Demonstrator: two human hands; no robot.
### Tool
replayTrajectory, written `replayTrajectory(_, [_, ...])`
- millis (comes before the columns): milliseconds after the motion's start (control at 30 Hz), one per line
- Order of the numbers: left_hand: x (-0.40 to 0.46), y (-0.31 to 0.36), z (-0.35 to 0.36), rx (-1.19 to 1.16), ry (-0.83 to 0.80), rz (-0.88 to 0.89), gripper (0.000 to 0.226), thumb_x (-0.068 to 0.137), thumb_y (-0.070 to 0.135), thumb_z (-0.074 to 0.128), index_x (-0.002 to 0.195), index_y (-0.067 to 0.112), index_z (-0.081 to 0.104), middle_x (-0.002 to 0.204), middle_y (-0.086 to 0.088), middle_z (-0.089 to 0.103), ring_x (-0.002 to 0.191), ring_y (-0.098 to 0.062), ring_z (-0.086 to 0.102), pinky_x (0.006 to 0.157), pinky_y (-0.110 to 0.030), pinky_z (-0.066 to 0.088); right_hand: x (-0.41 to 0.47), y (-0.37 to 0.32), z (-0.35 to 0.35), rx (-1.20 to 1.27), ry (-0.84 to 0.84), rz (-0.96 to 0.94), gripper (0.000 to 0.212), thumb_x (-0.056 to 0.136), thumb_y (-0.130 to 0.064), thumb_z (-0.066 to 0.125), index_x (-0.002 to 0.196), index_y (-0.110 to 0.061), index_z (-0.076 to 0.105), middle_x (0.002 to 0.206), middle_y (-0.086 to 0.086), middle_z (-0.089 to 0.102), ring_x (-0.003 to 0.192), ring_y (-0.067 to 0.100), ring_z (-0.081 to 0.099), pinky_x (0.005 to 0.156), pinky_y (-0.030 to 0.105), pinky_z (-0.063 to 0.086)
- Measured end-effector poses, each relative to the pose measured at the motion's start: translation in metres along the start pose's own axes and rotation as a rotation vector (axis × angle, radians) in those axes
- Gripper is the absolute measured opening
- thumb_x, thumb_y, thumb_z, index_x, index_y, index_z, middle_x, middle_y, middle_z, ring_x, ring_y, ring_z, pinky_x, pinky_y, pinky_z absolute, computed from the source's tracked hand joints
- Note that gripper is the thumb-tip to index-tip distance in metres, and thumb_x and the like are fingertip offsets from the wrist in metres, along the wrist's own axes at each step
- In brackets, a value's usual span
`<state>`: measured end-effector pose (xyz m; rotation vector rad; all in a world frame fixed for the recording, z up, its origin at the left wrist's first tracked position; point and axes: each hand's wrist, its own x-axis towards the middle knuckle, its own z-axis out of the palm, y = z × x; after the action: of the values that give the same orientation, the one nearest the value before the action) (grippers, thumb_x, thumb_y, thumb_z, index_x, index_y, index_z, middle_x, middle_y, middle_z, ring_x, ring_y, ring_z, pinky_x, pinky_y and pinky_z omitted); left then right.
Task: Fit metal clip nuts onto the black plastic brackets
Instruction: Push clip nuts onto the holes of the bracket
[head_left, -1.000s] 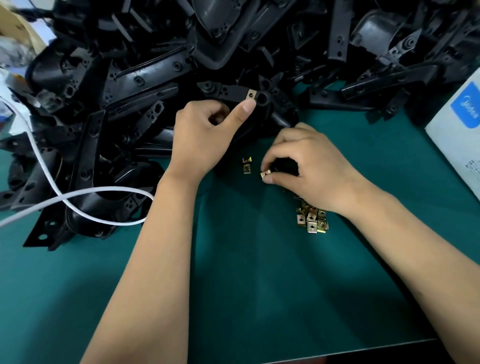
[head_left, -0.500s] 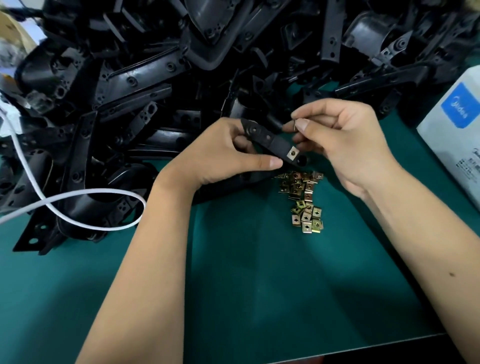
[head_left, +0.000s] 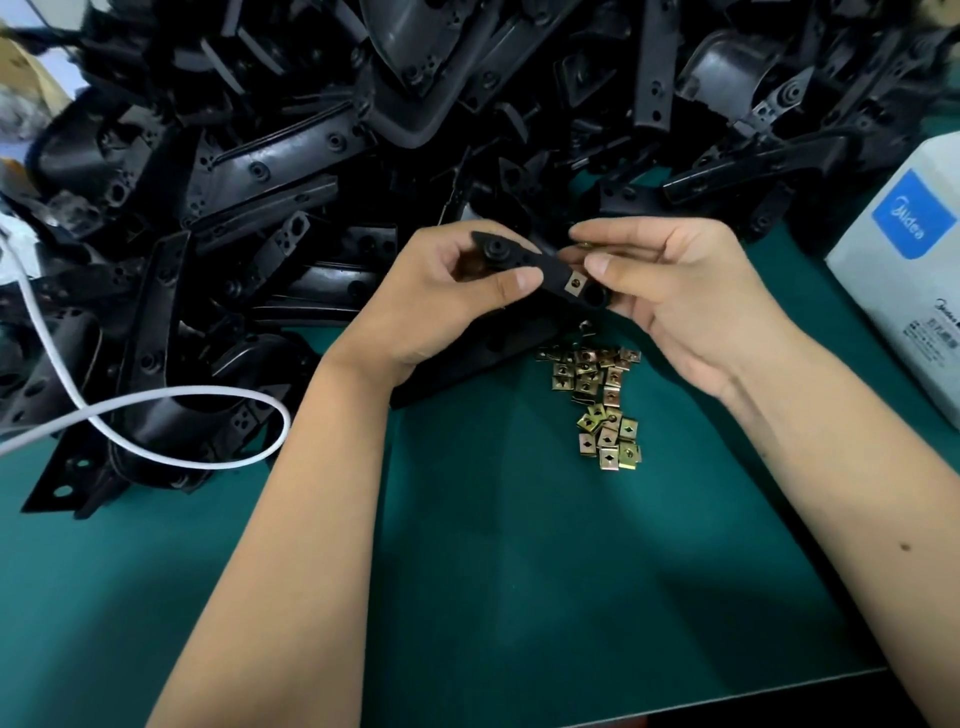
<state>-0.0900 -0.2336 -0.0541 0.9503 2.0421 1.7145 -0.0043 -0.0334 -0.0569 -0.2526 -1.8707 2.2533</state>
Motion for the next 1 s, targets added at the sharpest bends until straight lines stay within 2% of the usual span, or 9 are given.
replayTrajectory(133, [-0.0003,0.0004,0.0004,-0.062,-0.059,-0.076,0.023,0.085,0.013,0.079,0.106,0.008,0.07,0.083,-0.001,0.072,0.076,-0.011,0.068,0.069,-0.021,0.057,-0.0018,-0.0017,-0.001,-0.085,0.03,-0.096,0.016,0.099,0.0,0.064,0.104,-0.009,0.076,0.089,0.008,0.079,0.083,0.017,0.074,0.071,0.027,0.061])
replayTrajectory(200, [-0.0012,0.002,0.0011,-0.043,-0.121,-0.105,0.029,0.079,0.021,0.082,0.105,0.012,0.071,0.078,-0.002,0.073,0.072,-0.012,0.07,0.067,-0.021,0.057,-0.0028,-0.0026,-0.0015,-0.154,0.013,-0.137,0.015,0.099,-0.004,0.066,0.1,-0.013,0.077,0.09,0.007,0.077,0.084,0.015,0.072,0.066,0.029,0.061])
replayTrajectory(267, [-0.0023,0.0029,0.0018,-0.042,-0.16,-0.122,0.028,0.077,0.023,0.083,0.1,0.013,0.071,0.076,-0.003,0.073,0.07,-0.013,0.07,0.065,-0.021,0.057,-0.0035,-0.0025,-0.0016,-0.193,-0.028,-0.147,0.016,0.099,-0.003,0.065,0.1,-0.013,0.077,0.092,0.007,0.077,0.086,0.015,0.072,0.065,0.028,0.06])
replayTrajectory(400, [-0.0022,0.0025,0.0026,-0.053,-0.166,-0.145,0.022,0.074,0.025,0.084,0.09,0.017,0.071,0.076,-0.007,0.073,0.069,-0.014,0.071,0.064,-0.021,0.056,-0.0037,-0.0015,-0.0003,-0.235,-0.072,-0.119,0.014,0.096,-0.004,0.069,0.108,-0.011,0.074,0.082,0.007,0.076,0.075,0.015,0.07,0.063,0.023,0.056])
replayTrajectory(500, [-0.0022,0.0015,0.0032,-0.059,-0.17,-0.169,0.025,0.073,0.027,0.085,0.091,0.016,0.071,0.078,-0.011,0.074,0.07,-0.015,0.072,0.063,-0.021,0.057,-0.0041,-0.0017,-0.0007,-0.229,-0.091,-0.105,0.008,0.096,-0.004,0.069,0.099,-0.009,0.075,0.077,0.007,0.075,0.074,0.016,0.069,0.063,0.023,0.055])
replayTrajectory(567, [-0.0023,0.001,0.0031,-0.061,-0.171,-0.178,0.025,0.073,0.028,0.085,0.092,0.016,0.072,0.079,-0.011,0.075,0.071,-0.015,0.073,0.064,-0.021,0.057,-0.0046,-0.002,-0.0018,-0.227,-0.123,-0.089,0.015,0.097,-0.002,0.067,0.095,-0.011,0.078,0.08,0.007,0.074,0.077,0.014,0.069,0.064,0.022,0.054])
replayTrajectory(667, [-0.0022,0.0004,0.0029,-0.075,-0.159,-0.188,0.022,0.073,0.029,0.086,0.09,0.02,0.074,0.082,-0.012,0.075,0.072,-0.016,0.073,0.065,-0.022,0.058,-0.0048,-0.0032,-0.002,-0.23,-0.158,-0.066,0.018,0.098,-0.001,0.065,0.095,-0.012,0.079,0.084,0.008,0.074,0.079,0.012,0.068,0.066,0.023,0.054])
replayTrajectory(800, [-0.0022,0.0005,0.0031,-0.069,-0.153,-0.19,0.025,0.074,0.03,0.085,0.092,0.017,0.074,0.082,-0.01,0.076,0.073,-0.015,0.073,0.066,-0.022,0.058,-0.0045,-0.0028,-0.002,-0.273,-0.189,-0.046,0.02,0.1,-0.002,0.062,0.094,-0.012,0.078,0.075,0.005,0.07,0.066,0.009,0.059,0.059,0.019,0.046])
replayTrajectory(1000, [-0.003,0.0022,0.003,-0.068,-0.16,-0.19,0.023,0.074,0.029,0.085,0.091,0.017,0.073,0.082,-0.009,0.075,0.073,-0.015,0.072,0.066,-0.022,0.058,-0.0044,-0.001,-0.0009,-0.302,-0.203,-0.079,0.018,0.1,-0.004,0.064,0.095,-0.013,0.078,0.074,0.001,0.069,0.065,0.003,0.058,0.06,0.016,0.045])
